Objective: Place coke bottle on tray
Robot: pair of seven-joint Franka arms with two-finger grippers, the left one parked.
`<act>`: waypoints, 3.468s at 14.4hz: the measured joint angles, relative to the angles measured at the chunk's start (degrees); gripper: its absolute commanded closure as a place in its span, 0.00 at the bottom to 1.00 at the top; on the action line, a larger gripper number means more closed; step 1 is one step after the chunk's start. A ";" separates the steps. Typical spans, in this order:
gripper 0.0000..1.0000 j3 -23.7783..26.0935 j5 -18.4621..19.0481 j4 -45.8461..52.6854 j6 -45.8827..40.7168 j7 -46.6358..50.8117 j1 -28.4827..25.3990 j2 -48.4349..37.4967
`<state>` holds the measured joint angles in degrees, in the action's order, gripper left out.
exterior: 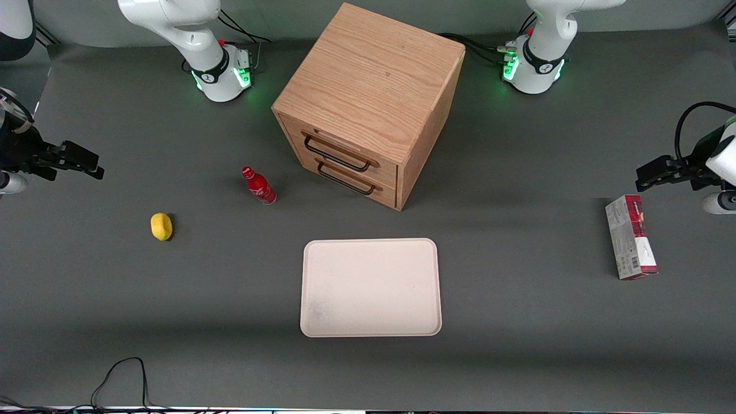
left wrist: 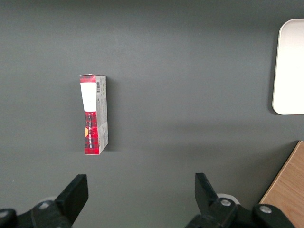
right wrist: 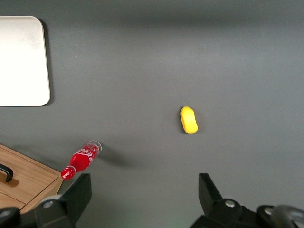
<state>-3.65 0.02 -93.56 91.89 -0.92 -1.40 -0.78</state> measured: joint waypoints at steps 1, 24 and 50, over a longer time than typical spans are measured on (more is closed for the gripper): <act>0.00 -0.01 0.00 0.00 0.00 0.00 0.08 0.00; 0.00 1.11 -0.49 -32.04 13.23 19.07 -25.79 -18.22; 0.00 -1.27 -0.37 -44.31 38.28 19.09 -26.00 -2.70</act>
<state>-4.93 -0.35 -137.86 130.16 18.16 -27.40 -3.47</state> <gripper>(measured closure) 0.000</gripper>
